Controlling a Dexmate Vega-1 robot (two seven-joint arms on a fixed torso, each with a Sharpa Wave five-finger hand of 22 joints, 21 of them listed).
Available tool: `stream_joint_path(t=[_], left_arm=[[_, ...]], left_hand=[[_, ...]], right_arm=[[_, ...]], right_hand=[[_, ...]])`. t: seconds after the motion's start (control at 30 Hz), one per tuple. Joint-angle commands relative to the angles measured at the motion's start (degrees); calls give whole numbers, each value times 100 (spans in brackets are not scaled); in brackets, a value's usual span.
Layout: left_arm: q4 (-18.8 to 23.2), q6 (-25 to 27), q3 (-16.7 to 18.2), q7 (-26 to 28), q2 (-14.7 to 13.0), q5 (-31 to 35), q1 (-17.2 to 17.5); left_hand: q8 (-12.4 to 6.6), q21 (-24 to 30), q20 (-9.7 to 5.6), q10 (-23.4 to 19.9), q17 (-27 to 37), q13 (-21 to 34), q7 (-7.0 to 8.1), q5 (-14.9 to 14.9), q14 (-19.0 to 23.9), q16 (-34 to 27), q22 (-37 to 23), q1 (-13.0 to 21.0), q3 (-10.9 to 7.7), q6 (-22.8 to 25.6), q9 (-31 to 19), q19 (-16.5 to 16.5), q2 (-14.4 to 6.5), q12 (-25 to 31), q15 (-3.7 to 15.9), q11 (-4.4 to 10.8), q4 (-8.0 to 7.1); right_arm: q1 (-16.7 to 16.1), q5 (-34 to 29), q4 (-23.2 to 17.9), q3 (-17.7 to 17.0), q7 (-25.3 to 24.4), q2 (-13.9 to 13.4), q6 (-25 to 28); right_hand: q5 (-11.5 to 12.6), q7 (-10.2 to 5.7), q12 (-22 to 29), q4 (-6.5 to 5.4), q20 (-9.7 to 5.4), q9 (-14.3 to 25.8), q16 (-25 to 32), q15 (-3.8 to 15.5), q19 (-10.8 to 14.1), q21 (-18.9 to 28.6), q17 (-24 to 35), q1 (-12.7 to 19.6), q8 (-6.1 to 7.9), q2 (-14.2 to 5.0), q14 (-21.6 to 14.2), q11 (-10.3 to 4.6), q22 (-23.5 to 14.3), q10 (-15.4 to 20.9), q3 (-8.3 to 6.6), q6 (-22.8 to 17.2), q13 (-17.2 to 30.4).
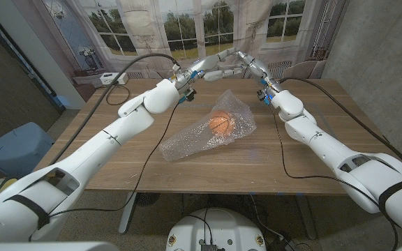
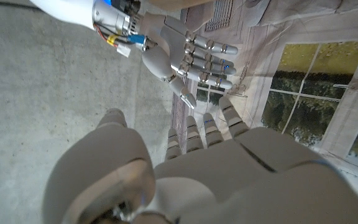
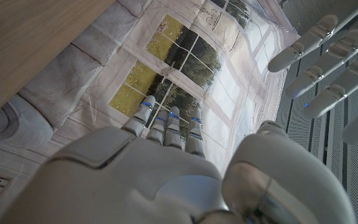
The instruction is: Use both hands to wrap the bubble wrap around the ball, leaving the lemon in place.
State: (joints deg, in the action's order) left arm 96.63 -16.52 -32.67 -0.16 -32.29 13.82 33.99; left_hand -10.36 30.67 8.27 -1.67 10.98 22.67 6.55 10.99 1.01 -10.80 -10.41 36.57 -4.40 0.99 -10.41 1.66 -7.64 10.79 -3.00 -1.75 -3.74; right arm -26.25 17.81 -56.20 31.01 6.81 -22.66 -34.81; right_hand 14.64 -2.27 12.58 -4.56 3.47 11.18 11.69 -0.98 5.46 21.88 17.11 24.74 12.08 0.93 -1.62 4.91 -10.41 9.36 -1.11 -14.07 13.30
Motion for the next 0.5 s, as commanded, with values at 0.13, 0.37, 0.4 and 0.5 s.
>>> stream_joint_path(t=[0.13, 0.37, 0.4, 0.5], left_arm=[[-452, -943, 399, 933, 405, -1324, 483], [-297, -1038, 644, 1055, 454, -1868, 867], [-268, -1053, 684, 1053, 441, -1947, 922], [-157, -1055, 804, 1060, 387, -2133, 1084]], left_hand=[[-16, -93, 49, 26, -20, -89, 106, -19, -75, 17, 8, -129, 28, 41, 6, 130, 39, 12, 7, 10, -71], [-15, -183, 87, 6, -34, -196, 190, -31, -127, 21, 9, -367, 156, 53, 19, 223, 154, 28, -15, 41, -155], [-18, -203, 96, 7, -36, -215, 220, -29, -147, 25, 9, -414, 180, 64, 20, 249, 172, 29, -13, 42, -173], [-19, -278, 107, 10, -41, -309, 255, -12, -236, 36, 7, -651, 298, 86, 26, 322, 240, 32, -54, 54, -272]], right_arm=[[9, 219, -183, -97, 218, -95, 35], [-35, 468, -243, -231, 241, -67, 120], [-56, 495, -268, -260, 197, -59, 133], [-99, 531, -322, -322, 109, -67, 150]], right_hand=[[59, -153, -32, -32, 466, -5, -18, -68, 35, -88, -137, -82, -43, -18, 8, -142, 12, -71, 54, 5, -49], [74, -231, -73, -57, 827, -15, -26, -185, -69, -195, -223, -158, -69, -21, 28, -143, 14, -137, 98, 27, -84], [75, -237, -75, -60, 818, -15, -24, -191, -82, -207, -229, -167, -69, -20, 26, -161, 14, -141, 104, 23, -87], [78, -232, -71, -68, 742, -17, -21, -141, -94, -225, -244, -189, -62, -15, 23, -165, 13, -127, 117, -3, -93]])
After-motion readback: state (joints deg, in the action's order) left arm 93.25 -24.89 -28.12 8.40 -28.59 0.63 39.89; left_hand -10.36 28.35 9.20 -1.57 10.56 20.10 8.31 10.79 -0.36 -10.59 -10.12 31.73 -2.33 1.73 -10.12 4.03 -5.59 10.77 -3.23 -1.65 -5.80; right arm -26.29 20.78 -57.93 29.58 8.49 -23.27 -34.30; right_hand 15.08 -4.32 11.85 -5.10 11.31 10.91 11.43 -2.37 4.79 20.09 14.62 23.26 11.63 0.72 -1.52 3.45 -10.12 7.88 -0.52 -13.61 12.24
